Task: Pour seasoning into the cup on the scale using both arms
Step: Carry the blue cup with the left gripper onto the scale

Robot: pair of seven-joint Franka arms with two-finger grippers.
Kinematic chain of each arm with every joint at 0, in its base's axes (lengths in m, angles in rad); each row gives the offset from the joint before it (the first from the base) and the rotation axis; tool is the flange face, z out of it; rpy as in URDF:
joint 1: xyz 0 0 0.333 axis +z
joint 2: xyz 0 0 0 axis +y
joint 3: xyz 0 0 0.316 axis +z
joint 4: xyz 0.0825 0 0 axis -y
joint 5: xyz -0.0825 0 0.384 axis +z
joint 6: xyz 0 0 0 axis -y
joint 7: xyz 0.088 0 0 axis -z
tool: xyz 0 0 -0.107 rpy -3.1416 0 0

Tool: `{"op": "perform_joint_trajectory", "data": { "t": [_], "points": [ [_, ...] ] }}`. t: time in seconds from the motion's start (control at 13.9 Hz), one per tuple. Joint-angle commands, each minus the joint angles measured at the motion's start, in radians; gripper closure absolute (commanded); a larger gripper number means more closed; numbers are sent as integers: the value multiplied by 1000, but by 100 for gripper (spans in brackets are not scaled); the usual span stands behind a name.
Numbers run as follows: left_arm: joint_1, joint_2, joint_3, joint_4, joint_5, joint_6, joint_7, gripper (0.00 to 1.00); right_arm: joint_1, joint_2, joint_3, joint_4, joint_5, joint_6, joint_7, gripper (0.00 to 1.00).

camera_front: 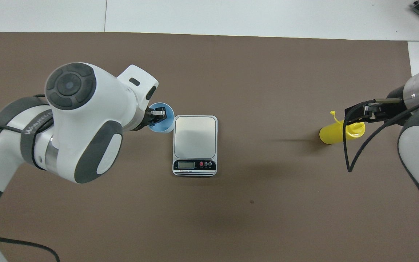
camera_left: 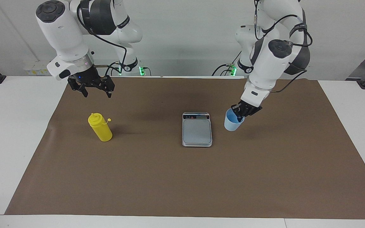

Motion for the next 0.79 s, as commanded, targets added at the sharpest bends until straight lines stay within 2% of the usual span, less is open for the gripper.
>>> {"op": "perform_joint_trajectory", "data": {
  "t": [0.0, 0.29, 0.5, 0.72],
  "points": [
    [-52, 6, 17, -38, 43, 76, -65, 100, -13, -23, 5, -27, 18, 9, -21, 0],
    [-113, 98, 17, -30, 124, 141, -175, 100, -13, -23, 5, -27, 18, 9, -21, 0],
    [-141, 133, 17, -27, 133, 151, -204, 100, -13, -23, 5, -27, 18, 9, -21, 0],
    [-142, 136, 17, -33, 138, 170, -211, 100, -13, -23, 5, -27, 18, 7, -19, 0]
  ]
}}
